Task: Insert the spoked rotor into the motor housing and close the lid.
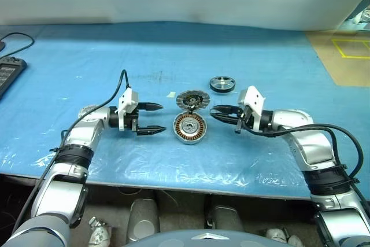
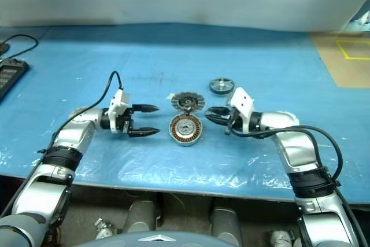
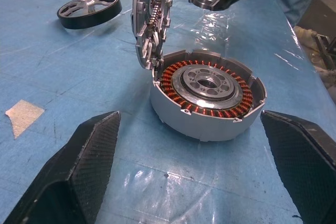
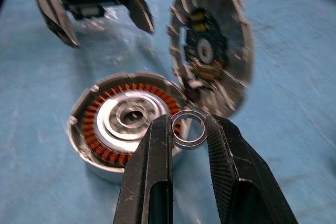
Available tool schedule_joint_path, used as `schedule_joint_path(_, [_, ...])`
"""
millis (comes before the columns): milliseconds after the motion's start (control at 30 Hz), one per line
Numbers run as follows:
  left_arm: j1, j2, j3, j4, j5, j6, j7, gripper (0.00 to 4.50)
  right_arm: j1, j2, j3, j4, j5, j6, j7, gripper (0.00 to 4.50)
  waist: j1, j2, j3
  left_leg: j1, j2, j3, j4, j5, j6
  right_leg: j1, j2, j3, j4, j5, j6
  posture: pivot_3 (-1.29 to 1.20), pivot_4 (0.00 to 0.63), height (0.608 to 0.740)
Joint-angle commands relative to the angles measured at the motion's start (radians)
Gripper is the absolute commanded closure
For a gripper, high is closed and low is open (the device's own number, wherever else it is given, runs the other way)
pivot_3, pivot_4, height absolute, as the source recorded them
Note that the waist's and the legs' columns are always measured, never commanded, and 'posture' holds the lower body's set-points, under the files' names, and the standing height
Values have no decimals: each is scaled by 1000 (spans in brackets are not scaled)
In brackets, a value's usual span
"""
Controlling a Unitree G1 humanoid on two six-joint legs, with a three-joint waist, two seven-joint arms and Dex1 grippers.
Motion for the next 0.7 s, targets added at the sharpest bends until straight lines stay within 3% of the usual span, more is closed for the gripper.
schedule_joint_path(33, [6, 0, 10, -33, -6, 17, -7, 0, -34, 43, 23, -8, 33, 18, -10, 3928, -1, 0, 0, 0, 0, 0, 0, 0, 0, 0, 0, 0, 0, 0, 0, 0, 150, 740])
schedule_joint_path(333, [19, 16, 18, -41, 1, 30, -5, 0, -82, 124, 79, 58, 41, 37, -8, 3928, -1, 0, 0, 0, 0, 0, 0, 0, -1, 0, 0, 0, 0, 0, 0, 0, 150, 740])
schedule_joint_path(700, [26, 20, 23, -46, 8, 24, 5, 0, -68, 117, 128, 110, 2, 15, 4, 3928, -1, 0, 0, 0, 0, 0, 0, 1, -1, 0, 0, 0, 0, 0, 0, 0, 150, 740])
